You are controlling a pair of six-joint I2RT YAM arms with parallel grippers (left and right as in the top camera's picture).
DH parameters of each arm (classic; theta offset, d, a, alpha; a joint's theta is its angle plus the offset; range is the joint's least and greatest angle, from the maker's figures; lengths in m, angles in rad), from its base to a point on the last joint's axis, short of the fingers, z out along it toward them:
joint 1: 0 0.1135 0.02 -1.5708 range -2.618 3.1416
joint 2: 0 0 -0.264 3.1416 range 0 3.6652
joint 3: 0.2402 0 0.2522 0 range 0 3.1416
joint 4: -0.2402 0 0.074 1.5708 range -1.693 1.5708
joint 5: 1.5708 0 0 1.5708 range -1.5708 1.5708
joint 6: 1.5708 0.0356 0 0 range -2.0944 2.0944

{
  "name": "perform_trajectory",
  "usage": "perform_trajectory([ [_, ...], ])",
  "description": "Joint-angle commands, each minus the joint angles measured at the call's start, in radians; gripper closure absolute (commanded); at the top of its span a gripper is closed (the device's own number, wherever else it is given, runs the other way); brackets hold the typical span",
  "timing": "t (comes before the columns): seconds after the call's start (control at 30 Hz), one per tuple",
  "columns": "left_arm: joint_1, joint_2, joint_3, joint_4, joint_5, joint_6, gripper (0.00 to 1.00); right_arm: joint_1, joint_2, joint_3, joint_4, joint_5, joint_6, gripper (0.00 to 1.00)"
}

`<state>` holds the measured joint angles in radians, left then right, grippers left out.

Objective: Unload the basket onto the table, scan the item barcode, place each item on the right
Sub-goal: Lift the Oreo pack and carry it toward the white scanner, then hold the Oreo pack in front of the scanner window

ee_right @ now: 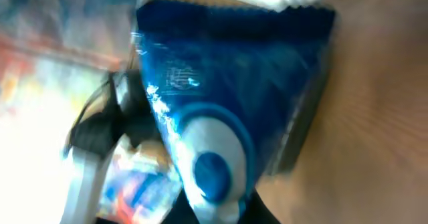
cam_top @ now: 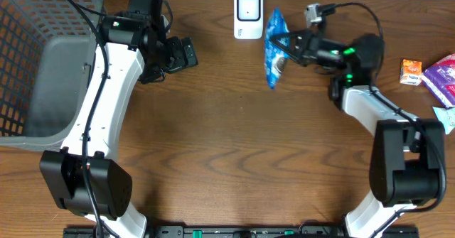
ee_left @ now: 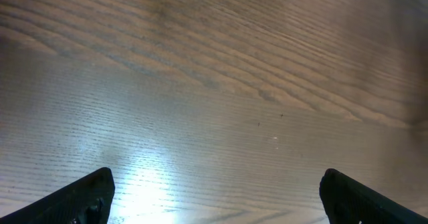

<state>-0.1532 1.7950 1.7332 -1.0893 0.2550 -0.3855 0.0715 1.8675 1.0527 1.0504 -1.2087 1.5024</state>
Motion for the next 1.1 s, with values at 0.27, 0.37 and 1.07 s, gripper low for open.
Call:
perform_trajectory([
  [0.27, 0.003, 0.002, 0.005, -0.002, -0.014, 0.010, 0.02, 0.114, 0.002, 0.216, -0.625, 0.767, -0.677, 0.99],
  [0.37, 0.003, 0.002, 0.005, -0.002, -0.014, 0.010, 0.02, 0.158, 0.005, 0.388, -0.879, 0.970, -0.866, 0.99],
  [1.07, 0.003, 0.002, 0.005, -0.002, -0.014, 0.010, 0.02, 0.262, 0.485, 1.014, -0.938, 1.191, -1.100, 0.99],
])
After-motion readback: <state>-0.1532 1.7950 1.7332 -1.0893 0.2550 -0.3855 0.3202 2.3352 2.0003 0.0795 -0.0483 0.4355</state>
